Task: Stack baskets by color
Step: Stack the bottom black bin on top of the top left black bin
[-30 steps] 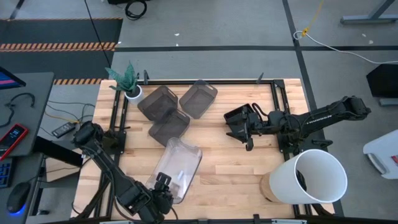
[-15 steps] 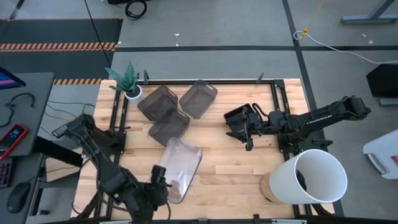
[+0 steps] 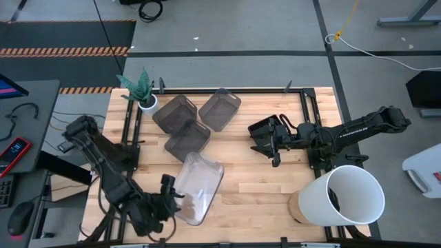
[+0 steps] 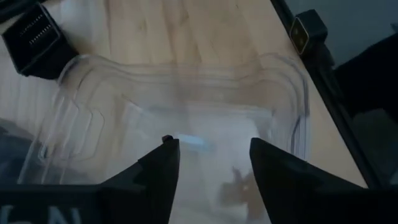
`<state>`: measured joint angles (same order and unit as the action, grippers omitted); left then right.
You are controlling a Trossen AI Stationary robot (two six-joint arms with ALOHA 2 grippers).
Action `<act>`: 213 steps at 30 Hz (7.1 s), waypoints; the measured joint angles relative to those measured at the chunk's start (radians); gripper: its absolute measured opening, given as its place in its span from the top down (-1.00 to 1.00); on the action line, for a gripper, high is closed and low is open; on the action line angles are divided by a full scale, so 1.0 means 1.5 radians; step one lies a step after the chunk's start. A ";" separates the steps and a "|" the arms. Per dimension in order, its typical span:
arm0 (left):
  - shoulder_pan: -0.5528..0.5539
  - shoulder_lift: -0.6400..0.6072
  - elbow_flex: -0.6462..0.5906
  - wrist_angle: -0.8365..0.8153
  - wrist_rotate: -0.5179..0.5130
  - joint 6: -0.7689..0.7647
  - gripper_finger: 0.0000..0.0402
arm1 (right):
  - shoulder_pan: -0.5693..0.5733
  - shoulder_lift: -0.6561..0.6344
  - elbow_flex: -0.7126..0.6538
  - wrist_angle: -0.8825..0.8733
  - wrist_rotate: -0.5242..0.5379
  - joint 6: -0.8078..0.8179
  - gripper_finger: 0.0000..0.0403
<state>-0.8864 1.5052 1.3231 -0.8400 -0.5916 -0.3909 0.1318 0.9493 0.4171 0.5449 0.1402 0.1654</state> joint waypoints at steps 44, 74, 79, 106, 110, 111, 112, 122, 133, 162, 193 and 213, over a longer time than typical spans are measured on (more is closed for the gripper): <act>0.019 -0.502 -0.516 0.108 -0.205 -0.060 0.49 | -0.048 0.068 0.064 0.123 -0.038 -0.066 -0.15; 0.314 -0.444 -0.484 0.051 0.104 -0.057 0.16 | -0.118 0.068 0.085 0.027 -0.075 -0.012 -0.15; 0.333 -0.432 -0.454 0.027 0.109 -0.029 0.16 | -0.120 0.068 0.085 0.030 -0.075 -0.012 -0.15; 0.502 -0.282 -0.303 -0.104 0.258 0.061 0.25 | -0.173 0.068 0.084 0.030 -0.143 -0.005 -0.15; 0.502 -0.278 -0.269 -0.141 0.257 0.076 0.22 | -0.172 0.068 0.084 0.029 -0.143 -0.005 -0.15; 0.502 -0.278 -0.264 -0.142 0.257 0.077 0.22 | -0.172 0.068 0.084 0.029 -0.143 -0.005 -0.15; 0.502 -0.278 -0.260 -0.142 0.255 0.085 0.23 | -0.172 0.068 0.084 0.028 -0.143 -0.005 -0.15; 0.501 -0.275 -0.253 -0.180 0.250 0.184 0.25 | -0.172 0.083 0.084 0.024 -0.142 0.000 -0.15; 0.449 -0.275 -0.253 -0.216 0.262 0.349 0.23 | -0.172 0.085 0.084 0.033 -0.142 -0.002 -0.15; 0.510 -0.061 -0.255 -0.133 0.217 0.536 0.28 | -0.172 0.086 0.084 0.036 -0.147 -0.007 -0.15; 0.535 -0.003 -0.162 -0.253 0.247 0.505 0.97 | -0.172 0.086 0.084 0.039 -0.148 -0.007 -0.15; 0.547 -0.138 -0.100 -0.353 0.091 0.491 0.97 | -0.172 0.086 0.084 0.038 -0.147 -0.007 -0.15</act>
<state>-0.0660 1.2984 1.1725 -1.3701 -0.4552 0.3463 -0.1268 1.0790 0.5434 0.6022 -0.0807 0.1547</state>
